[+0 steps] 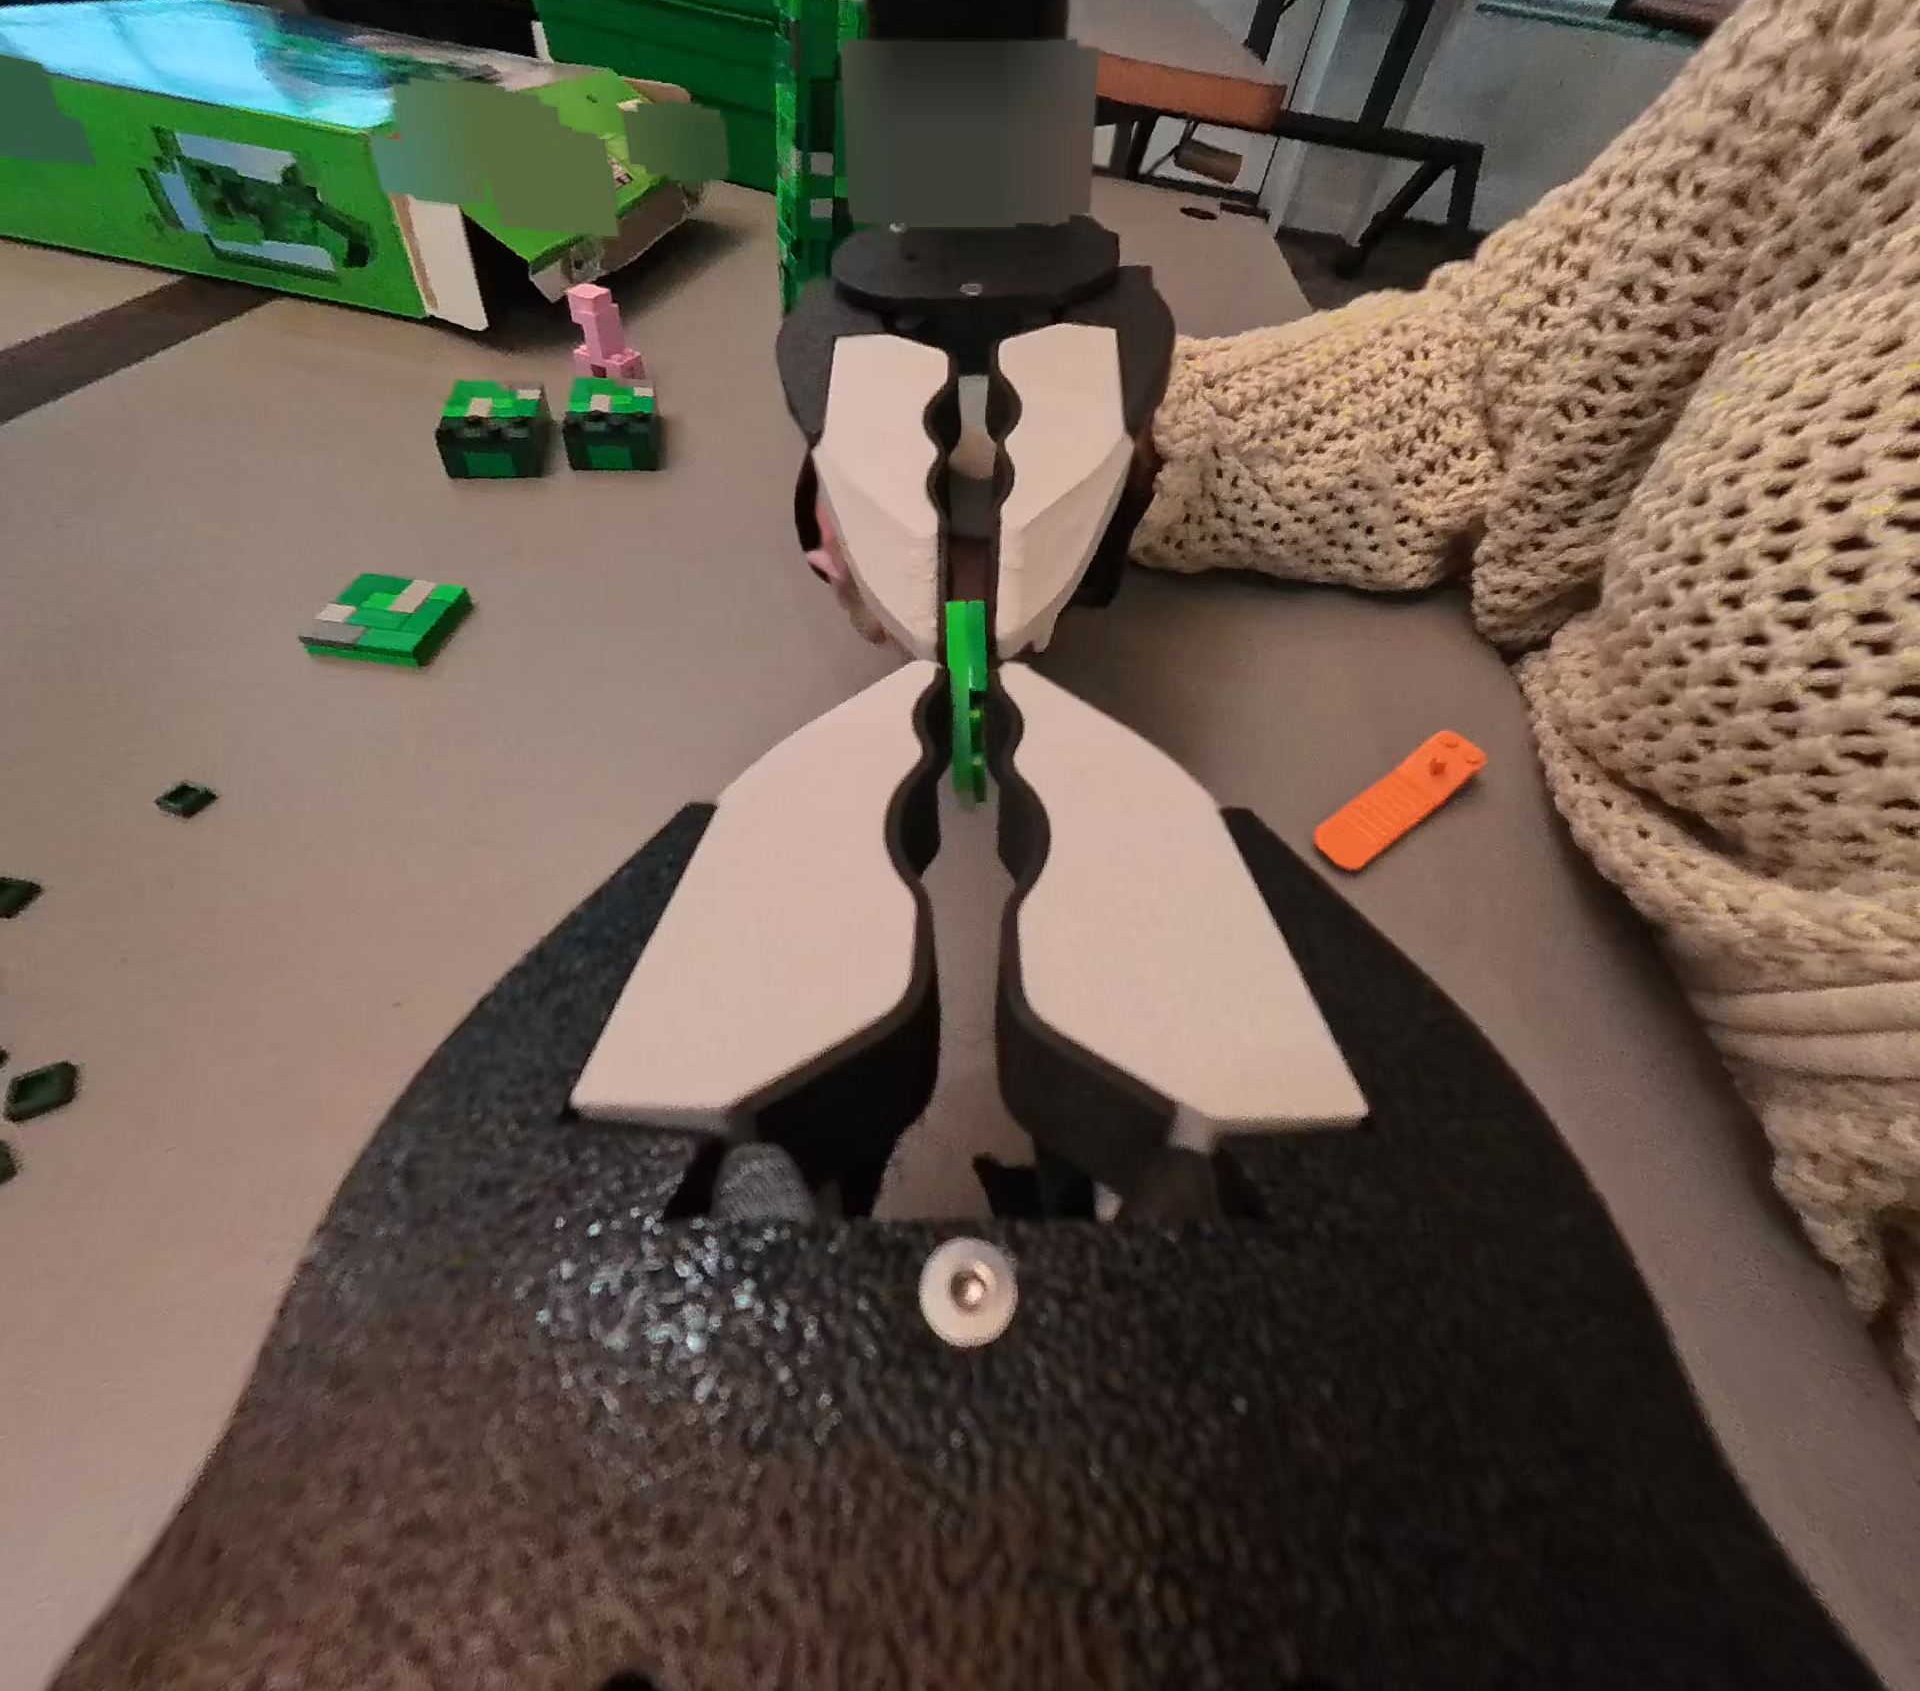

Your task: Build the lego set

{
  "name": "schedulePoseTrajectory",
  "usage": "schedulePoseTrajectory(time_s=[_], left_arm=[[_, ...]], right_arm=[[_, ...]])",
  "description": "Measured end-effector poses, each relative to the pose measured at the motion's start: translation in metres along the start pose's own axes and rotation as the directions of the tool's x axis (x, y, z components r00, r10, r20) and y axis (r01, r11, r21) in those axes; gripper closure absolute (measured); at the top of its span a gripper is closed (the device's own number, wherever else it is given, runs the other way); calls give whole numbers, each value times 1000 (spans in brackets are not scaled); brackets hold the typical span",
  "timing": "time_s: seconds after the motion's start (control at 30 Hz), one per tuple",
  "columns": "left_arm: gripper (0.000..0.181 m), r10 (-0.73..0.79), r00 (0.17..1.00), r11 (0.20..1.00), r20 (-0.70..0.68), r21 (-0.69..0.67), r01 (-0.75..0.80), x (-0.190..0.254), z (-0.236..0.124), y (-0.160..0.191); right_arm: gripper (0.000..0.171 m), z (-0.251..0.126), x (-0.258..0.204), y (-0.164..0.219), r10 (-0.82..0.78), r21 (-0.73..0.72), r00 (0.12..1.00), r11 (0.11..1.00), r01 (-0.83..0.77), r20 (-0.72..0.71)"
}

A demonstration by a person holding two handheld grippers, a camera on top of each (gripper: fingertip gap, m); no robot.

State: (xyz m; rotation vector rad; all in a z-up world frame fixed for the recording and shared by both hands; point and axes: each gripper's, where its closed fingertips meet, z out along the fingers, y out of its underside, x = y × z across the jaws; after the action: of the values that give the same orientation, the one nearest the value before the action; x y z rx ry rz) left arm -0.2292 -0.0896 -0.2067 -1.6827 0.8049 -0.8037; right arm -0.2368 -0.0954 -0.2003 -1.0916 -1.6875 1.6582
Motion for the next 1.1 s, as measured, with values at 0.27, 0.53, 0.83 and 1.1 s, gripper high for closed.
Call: schedulePoseTrajectory(time_s=[0.27, 0.53, 0.83, 1.1], left_arm=[[175, -34, 999, 999, -8, 8, 34, -4, -3, 2], [174, -62, 998, 998, 31, 19, 62, -11, -1, 3], [149, 173, 829, 980, 531, -8, -200, -74, -30, -4], [141, 147, 745, 977, 651, 25, -214, -92, -46, -6]], right_arm=[[157, -5, 3, 11, 19, -82, 1000, 996, -20, -8], [165, -4, 9, 13, 91, -106, 995, 990, -94, -34], [165, -35, 66, 56, 658, -88, 648, 673, -735, -384], [122, -70, 90, 42, 520, 5, 634, 776, -631, -572]])
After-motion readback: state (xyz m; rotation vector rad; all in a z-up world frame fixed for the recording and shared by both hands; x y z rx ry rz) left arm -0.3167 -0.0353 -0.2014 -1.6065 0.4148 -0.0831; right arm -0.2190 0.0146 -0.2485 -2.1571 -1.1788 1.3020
